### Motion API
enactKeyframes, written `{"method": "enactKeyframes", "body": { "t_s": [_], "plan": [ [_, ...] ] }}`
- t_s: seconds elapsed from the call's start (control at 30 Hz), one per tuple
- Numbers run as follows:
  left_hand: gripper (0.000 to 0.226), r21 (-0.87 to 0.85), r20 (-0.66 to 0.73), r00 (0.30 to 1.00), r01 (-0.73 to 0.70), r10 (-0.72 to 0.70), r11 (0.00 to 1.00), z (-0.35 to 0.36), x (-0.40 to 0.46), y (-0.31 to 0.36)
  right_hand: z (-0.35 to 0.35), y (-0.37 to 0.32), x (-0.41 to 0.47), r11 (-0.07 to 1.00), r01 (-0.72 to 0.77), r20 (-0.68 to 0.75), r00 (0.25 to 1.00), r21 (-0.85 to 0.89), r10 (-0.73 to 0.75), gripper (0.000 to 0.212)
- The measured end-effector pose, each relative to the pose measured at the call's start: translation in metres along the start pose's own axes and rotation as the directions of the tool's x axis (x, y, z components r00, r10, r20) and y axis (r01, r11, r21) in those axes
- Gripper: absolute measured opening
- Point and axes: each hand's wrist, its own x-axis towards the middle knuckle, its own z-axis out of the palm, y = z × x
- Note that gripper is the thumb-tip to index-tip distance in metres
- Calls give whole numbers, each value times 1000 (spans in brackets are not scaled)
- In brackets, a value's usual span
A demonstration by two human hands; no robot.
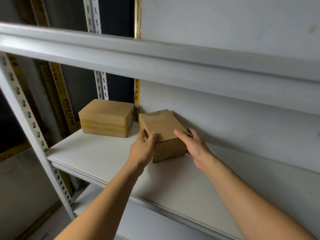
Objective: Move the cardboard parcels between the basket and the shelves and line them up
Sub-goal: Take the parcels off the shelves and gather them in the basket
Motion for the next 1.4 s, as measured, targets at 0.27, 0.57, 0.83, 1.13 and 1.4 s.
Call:
{"method": "enactKeyframes", "body": {
  "t_s": [0.27, 0.57, 0.83, 1.13, 1.4],
  "plan": [
    [25, -105, 35, 999, 34, -30, 994, 9, -41, 11, -27, 0, -52, 998, -16, 98, 995, 68, 9, 41],
    [56, -173, 169, 976, -106, 136, 979, 56, -77, 33, -90, 7, -106, 967, 158, -13, 987, 198, -159, 40],
    [53, -255, 407, 881, -142, 239, 956, 112, -101, 35, -143, 24, -179, 969, 213, -296, 940, 128, -167, 42],
    [55, -404, 674, 641, -96, 367, 910, 175, -174, 50, -183, 38, -318, 987, 159, -620, 776, 16, -115, 48],
    [52, -442, 842, 334, -23, 424, 897, 243, -287, 69, -224, 58, -452, 993, 95, -860, 511, 69, 10, 58]
  ]
}}
